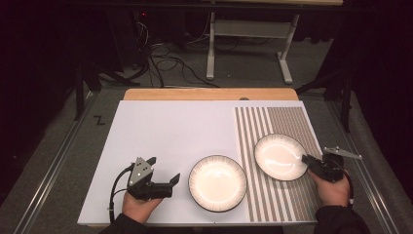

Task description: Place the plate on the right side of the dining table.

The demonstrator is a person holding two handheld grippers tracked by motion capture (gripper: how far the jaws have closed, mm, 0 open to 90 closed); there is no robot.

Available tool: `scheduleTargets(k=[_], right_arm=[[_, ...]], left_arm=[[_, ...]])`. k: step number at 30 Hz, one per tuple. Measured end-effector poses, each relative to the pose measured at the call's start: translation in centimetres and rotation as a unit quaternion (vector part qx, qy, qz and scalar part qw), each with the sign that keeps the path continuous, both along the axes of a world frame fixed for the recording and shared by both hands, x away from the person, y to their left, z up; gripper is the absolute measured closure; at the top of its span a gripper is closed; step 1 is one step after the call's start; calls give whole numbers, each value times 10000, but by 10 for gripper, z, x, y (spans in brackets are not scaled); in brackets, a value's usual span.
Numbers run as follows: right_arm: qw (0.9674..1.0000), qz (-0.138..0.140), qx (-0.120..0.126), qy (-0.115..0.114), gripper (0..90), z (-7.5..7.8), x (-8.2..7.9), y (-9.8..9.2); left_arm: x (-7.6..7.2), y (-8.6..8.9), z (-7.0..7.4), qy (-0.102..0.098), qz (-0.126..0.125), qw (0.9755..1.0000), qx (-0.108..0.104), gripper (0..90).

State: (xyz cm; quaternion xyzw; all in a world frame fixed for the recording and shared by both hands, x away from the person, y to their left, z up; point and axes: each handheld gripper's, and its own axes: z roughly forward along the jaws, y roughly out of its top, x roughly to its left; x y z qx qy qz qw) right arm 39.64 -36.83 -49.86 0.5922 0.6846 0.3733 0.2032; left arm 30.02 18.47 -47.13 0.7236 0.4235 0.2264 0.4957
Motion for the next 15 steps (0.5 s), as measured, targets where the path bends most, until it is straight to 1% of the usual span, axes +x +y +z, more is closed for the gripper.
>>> scheduleTargets(k=[5, 8, 10, 11, 14, 15], right_arm=[[10000, -13, 12, -5, 793, 0, 0, 0], [9999, 19, -98, -44, 774, 0, -1, 1], [9997, 22, -205, -90, 726, 0, -2, 2], [9998, 10, -188, -115, 699, 1, -3, 2], [9993, 88, -211, -308, 617, 5, -6, 2], [9990, 72, -203, -385, 592, 7, -8, 3]], left_arm=[[1, 0, -1, 47, -45, 10000, -25, 29], [1, -1, -3, 75, -73, 9999, -14, 29], [1, -1, -3, 87, -88, 9999, -9, 30], [1, -1, -4, 89, -88, 9999, 5, 29], [1, -1, -4, 92, -79, 9999, -3, 29], [1, -1, -4, 93, -78, 9999, 1, 29]])
